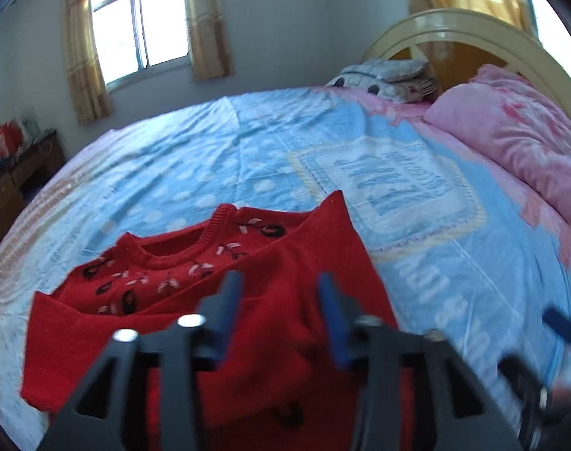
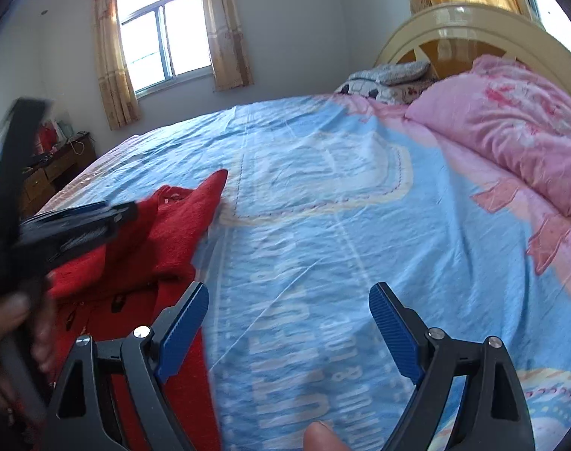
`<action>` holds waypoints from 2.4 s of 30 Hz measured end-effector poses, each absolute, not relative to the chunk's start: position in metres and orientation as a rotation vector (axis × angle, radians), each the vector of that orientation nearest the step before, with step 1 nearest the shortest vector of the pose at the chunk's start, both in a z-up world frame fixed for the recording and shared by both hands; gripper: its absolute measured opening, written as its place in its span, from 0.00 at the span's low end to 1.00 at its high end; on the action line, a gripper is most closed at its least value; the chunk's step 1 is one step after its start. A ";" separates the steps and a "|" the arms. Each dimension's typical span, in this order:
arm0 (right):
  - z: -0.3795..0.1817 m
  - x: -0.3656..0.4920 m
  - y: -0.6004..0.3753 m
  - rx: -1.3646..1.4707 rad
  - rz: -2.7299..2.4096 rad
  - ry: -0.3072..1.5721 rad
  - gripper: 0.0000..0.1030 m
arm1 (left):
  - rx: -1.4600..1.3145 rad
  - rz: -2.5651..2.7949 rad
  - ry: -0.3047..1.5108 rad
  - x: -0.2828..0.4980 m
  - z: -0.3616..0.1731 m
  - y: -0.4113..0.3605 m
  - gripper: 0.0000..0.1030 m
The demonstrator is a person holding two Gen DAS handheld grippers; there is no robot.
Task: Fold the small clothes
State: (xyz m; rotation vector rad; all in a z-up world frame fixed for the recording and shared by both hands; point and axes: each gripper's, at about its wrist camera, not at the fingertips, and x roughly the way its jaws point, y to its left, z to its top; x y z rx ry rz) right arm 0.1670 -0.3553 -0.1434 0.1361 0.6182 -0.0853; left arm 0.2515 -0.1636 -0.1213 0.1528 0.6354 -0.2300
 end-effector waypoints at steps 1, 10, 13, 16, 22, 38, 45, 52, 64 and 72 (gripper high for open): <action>-0.142 0.166 -0.355 0.130 -0.086 0.610 0.85 | 0.153 -0.237 0.604 0.239 -0.117 -0.155 0.62; -0.141 0.159 -0.344 0.168 0.004 0.590 0.85 | 0.309 0.092 0.542 0.203 -0.138 -0.047 0.82; -0.139 0.164 -0.338 0.232 0.045 0.607 0.83 | 0.233 0.192 0.611 0.213 -0.148 -0.007 0.82; -0.134 0.177 -0.319 0.217 0.098 0.631 0.61 | 0.160 0.280 0.679 0.225 -0.159 0.024 0.82; -0.140 0.217 -0.272 0.167 0.199 0.745 0.50 | 0.077 0.298 0.729 0.232 -0.173 0.034 0.89; -0.145 0.233 -0.230 -0.040 0.106 0.813 0.09 | -0.053 0.239 0.755 0.233 -0.183 0.065 0.98; -0.130 0.229 -0.243 -0.079 0.052 0.772 0.09 | -0.090 0.200 0.769 0.233 -0.185 0.069 1.00; -0.163 0.234 -0.253 -0.081 0.012 0.838 0.09 | -0.083 0.175 0.756 0.231 -0.183 0.065 1.00; -0.162 0.233 -0.263 -0.064 -0.028 0.800 0.09 | -0.119 0.141 0.730 0.228 -0.180 0.071 1.00; -0.149 0.224 -0.269 -0.060 -0.003 0.770 0.35 | -0.176 0.155 0.711 0.223 -0.174 0.081 1.00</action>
